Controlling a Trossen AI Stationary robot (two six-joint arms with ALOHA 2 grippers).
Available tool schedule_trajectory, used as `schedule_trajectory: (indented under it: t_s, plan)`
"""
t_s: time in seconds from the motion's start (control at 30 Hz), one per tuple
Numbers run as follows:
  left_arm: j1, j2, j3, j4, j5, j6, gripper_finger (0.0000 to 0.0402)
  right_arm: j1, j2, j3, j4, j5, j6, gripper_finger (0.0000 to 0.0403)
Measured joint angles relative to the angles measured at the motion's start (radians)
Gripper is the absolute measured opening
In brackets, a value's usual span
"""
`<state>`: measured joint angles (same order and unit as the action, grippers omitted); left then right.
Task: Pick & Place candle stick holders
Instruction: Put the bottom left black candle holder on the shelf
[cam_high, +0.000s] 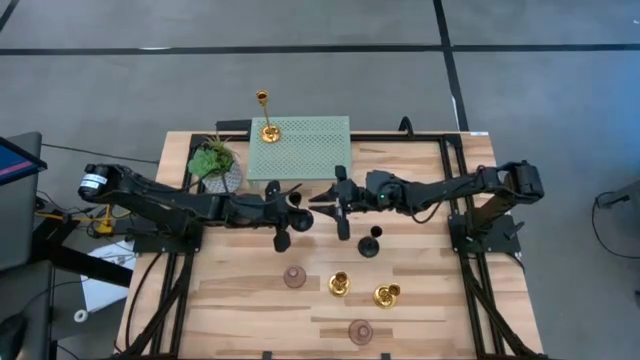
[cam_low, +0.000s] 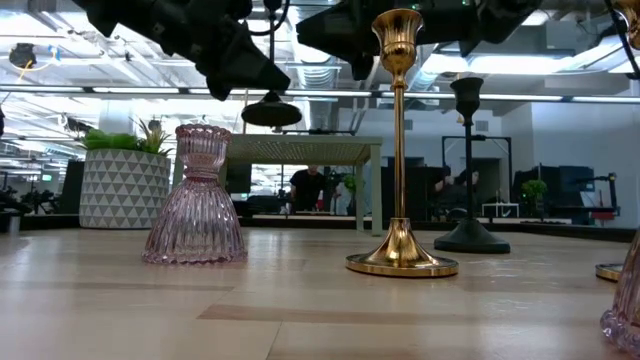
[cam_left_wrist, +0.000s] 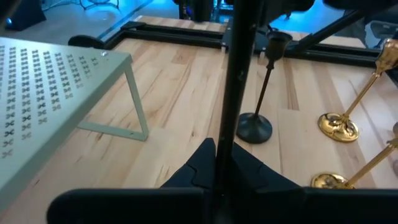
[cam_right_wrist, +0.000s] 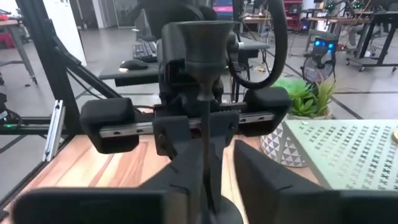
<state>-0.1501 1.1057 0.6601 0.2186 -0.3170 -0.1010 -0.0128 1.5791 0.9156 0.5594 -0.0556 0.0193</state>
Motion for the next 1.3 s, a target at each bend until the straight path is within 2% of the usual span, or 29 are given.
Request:
schedule_trajectory:
  t_s: [0.23,0.33,0.47,0.73,1.07,1.3]
  plan:
    - [0.000,0.000,0.000,0.001,-0.004,0.008,0.0013,0.002,0.035,0.043,0.008,0.000,0.015,0.0172]
    - [0.000,0.000,0.000,0.007,-0.004,0.018,0.0014,0.006,0.070,0.064,-0.002,0.000,0.015,0.0187]
    - [0.000,0.000,0.000,0.007,-0.016,0.018,0.0013,0.008,0.128,0.110,0.002,0.000,0.015,0.0189]
    - [0.000,0.000,0.000,0.007,-0.015,0.019,0.0014,0.003,0.161,0.158,0.000,0.003,0.010,0.0147]
    - [0.001,0.000,0.000,0.007,-0.023,0.017,0.0015,0.005,0.161,0.161,0.002,0.002,0.004,0.0018]
    - [0.000,-0.005,-0.001,0.004,-0.056,0.045,0.0026,-0.003,0.161,0.161,0.004,0.009,0.004,0.0009]
